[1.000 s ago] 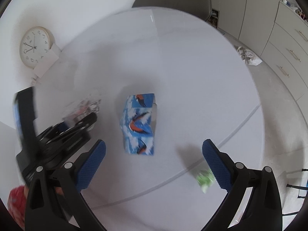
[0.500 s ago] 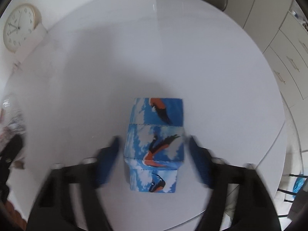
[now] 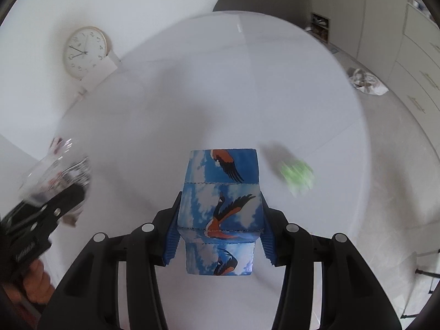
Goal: Collect trash
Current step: 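Drop the blue printed box into the wastebasket with the right tool while the left tool carries the clear bag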
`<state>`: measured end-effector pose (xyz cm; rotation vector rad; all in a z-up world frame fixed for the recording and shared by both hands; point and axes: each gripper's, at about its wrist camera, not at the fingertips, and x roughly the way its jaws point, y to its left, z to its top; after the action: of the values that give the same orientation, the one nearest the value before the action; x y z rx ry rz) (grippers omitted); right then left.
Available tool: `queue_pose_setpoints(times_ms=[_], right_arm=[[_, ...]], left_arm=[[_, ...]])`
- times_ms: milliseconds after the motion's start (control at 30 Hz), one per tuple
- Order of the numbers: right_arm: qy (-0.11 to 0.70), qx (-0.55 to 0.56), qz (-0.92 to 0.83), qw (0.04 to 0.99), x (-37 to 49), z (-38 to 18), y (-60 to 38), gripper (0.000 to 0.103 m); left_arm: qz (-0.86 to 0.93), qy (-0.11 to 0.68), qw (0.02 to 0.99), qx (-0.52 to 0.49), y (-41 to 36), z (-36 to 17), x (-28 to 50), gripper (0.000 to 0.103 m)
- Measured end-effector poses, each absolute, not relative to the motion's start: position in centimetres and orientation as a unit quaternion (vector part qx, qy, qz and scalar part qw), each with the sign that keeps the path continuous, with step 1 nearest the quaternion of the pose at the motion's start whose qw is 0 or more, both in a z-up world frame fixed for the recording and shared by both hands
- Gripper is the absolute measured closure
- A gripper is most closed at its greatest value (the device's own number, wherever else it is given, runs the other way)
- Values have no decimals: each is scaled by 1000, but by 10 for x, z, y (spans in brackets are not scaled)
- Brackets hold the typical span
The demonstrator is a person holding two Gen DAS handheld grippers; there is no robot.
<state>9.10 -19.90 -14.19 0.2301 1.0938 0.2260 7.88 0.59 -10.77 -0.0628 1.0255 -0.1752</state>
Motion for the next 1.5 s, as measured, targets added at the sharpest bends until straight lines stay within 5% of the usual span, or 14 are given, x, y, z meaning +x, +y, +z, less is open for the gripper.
queue_pose_setpoints(times_ms=[233, 567, 733, 1133, 1233, 1300, 1500], right_arm=[[539, 124, 63, 831, -27, -160, -277, 54], [610, 179, -9, 772, -85, -275, -337, 53], [613, 212, -13, 761, -83, -302, -347, 20], [565, 233, -83, 787, -142, -255, -390, 8], [549, 248, -103, 791, -154, -242, -405, 8], [542, 256, -110, 793, -158, -234, -413, 8], [527, 258, -118, 801, -159, -210, -425, 7]], left_arm=[[-181, 537, 823, -20, -77, -124, 12, 48], [-239, 550, 798, 63, -159, -137, -28, 48], [-244, 560, 787, 88, -180, -147, -37, 48], [-290, 575, 757, 112, -227, -168, -47, 47], [-310, 574, 749, 119, -239, -169, -51, 35], [-316, 569, 749, 124, -244, -167, -54, 17], [-317, 559, 757, 123, -246, -160, -59, 9]])
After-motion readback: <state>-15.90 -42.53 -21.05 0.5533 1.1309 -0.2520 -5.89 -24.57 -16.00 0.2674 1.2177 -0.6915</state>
